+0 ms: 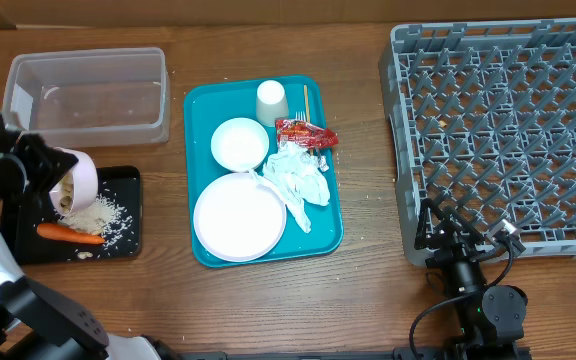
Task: Sort waste into correct bins and load items into the dishwasher rack
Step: 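Tip the second bowl over the black tray to empty the scraps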
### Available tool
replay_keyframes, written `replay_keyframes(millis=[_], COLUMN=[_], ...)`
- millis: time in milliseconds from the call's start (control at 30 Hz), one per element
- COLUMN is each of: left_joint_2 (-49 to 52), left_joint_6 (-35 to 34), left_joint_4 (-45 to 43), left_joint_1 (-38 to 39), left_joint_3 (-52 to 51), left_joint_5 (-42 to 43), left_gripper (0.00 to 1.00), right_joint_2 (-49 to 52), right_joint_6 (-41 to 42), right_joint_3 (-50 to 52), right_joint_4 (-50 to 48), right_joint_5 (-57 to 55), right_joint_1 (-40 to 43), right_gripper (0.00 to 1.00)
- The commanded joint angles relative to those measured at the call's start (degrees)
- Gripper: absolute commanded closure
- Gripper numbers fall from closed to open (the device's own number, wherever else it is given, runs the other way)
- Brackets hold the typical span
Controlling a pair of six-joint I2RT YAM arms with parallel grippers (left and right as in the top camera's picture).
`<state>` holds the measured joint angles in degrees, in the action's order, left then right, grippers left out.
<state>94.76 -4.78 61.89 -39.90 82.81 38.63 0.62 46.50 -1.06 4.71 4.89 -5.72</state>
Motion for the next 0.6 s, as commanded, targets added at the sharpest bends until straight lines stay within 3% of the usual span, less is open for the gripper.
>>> replay_keyframes(millis=[0,200,300,467,567], left_joint_2=[-0.4,-0.4,0.1,3.9,7.5], left_joint_6=[2.7,2.6,-1.3,-11.5,-13.2], left_joint_4=[-5.4,-17.2,-20.8,-19.6,-19.4], left_joint_1=[-4.8,-10.2,-12.1,-14.5,-15.9], left_joint_3=[-8.4,-18.6,-20.7,-20.8,-20.8], left_joint_5=[16.5,29.2,32.5,34.3,35.2], left_gripper=[0.96,0.96,0.96,0.96,0.96], right_joint_2=[-0.3,-0.3,-0.3,-0.3,-0.3], right_joint_6=[0.0,0.0,0.0,0.0,0.0], right_joint_3=[0.6,0.6,0.6,0.6,0.6], right_joint_4=[-0.3,-0.3,-0.3,-0.3,-0.3], right_joint_5=[-0.6,-0.6,-0.6,-0.6,-0.6], right_joint_1=[-0.3,-0.3,-0.3,-0.3,-0.3], right_gripper=[0.0,0.0,0.0,0.0,0.0])
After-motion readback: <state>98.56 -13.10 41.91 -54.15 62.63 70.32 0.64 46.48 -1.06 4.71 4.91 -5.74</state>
